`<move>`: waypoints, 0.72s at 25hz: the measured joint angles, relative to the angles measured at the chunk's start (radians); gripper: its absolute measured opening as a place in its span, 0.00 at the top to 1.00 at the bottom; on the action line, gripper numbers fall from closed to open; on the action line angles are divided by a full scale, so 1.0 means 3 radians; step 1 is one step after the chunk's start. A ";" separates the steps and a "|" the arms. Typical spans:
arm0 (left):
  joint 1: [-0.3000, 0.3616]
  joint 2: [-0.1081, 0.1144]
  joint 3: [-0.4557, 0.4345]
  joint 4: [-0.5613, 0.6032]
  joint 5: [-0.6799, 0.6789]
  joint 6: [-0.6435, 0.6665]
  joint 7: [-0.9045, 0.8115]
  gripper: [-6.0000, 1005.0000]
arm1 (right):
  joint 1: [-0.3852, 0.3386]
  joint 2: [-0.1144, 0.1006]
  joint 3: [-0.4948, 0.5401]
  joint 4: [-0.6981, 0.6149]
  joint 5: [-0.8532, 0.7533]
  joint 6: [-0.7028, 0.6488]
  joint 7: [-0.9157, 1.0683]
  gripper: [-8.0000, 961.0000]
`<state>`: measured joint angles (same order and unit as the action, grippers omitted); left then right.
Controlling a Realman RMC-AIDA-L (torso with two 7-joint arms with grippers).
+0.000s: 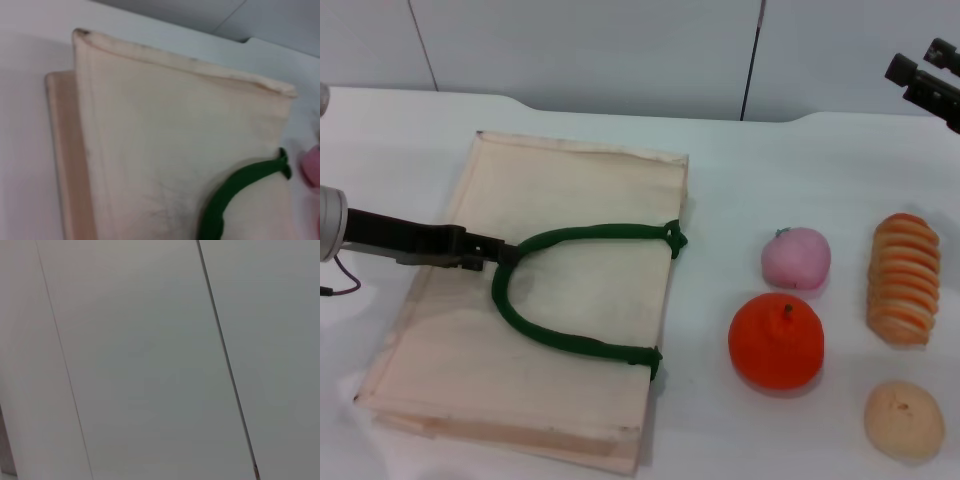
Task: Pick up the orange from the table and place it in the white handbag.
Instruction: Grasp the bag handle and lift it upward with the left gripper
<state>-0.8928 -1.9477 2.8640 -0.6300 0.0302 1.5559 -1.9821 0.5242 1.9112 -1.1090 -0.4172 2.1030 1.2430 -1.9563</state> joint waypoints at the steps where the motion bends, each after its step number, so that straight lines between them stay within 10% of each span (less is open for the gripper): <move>1: -0.0003 0.0005 0.0000 0.0022 0.0014 -0.0023 -0.0006 0.29 | 0.0000 0.0000 0.0000 0.0000 0.0000 0.0000 -0.0001 0.16; 18: -0.0112 0.0066 0.0000 0.0477 0.0038 -0.0304 0.0015 0.29 | 0.0001 0.0006 0.0000 0.0000 0.0019 0.0014 -0.0009 0.17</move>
<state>-0.9263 -1.9278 2.8640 -0.4868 0.0417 1.4646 -1.9776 0.5245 1.9129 -1.1090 -0.4172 2.1088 1.2472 -1.9589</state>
